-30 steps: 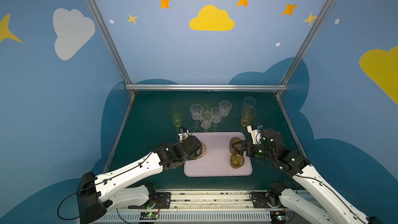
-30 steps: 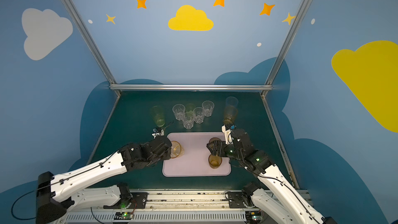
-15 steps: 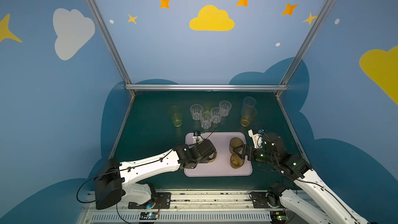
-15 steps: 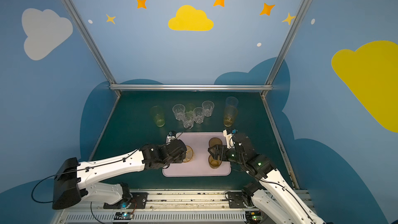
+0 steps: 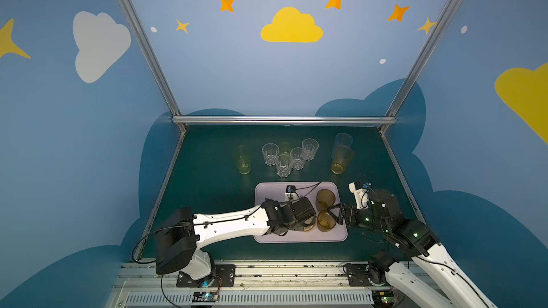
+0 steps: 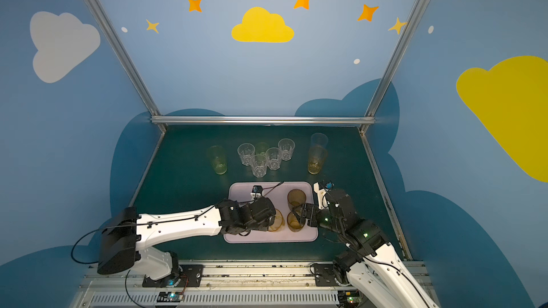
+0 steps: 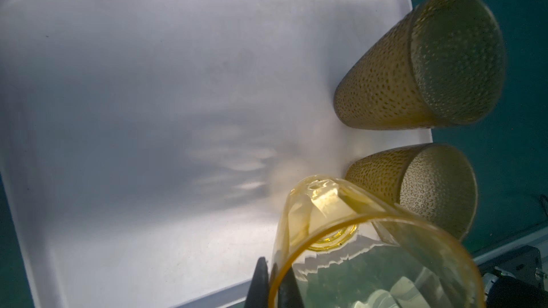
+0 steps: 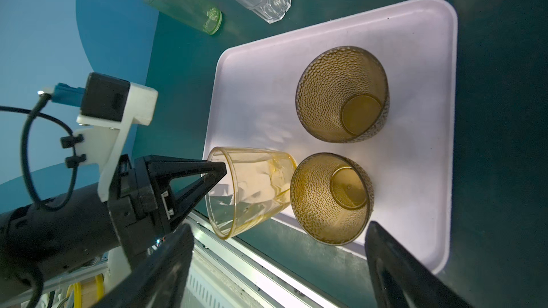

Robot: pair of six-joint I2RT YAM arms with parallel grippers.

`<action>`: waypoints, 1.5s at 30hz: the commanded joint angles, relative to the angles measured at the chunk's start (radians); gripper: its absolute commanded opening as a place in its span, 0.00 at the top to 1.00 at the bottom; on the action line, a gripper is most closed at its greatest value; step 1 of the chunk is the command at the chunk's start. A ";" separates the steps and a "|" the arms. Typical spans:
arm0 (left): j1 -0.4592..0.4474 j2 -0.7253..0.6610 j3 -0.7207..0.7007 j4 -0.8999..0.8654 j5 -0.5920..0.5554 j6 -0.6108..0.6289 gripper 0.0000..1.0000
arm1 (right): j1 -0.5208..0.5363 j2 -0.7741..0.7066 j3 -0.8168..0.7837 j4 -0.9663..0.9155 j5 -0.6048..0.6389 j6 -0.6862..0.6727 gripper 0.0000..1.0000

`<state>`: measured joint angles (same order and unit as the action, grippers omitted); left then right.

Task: Place the glasses into the tray
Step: Place the glass on the tray.

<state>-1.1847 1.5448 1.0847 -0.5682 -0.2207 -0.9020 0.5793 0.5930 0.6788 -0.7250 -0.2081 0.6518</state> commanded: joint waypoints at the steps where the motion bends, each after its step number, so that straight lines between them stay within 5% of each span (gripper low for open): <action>1: 0.000 0.012 0.021 -0.024 0.003 -0.014 0.96 | -0.004 -0.025 -0.002 -0.039 0.020 0.006 0.10; 18: 0.000 0.087 0.054 -0.033 0.011 -0.037 0.95 | -0.010 -0.053 -0.030 -0.062 0.029 0.020 0.10; 24: 0.000 0.083 0.052 -0.039 0.003 -0.038 0.71 | -0.011 -0.054 -0.036 -0.058 0.026 0.027 0.10; 30: 0.000 0.065 0.048 -0.040 -0.002 -0.054 0.65 | -0.010 -0.052 -0.038 -0.057 0.016 0.037 0.10; 45: 0.068 -0.170 -0.054 0.045 -0.051 -0.085 0.13 | -0.012 -0.020 -0.025 -0.012 -0.023 0.116 0.10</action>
<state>-1.1442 1.4220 1.0706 -0.5579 -0.2455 -0.9764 0.5705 0.5617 0.6506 -0.7609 -0.2108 0.7300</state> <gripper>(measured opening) 0.843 0.900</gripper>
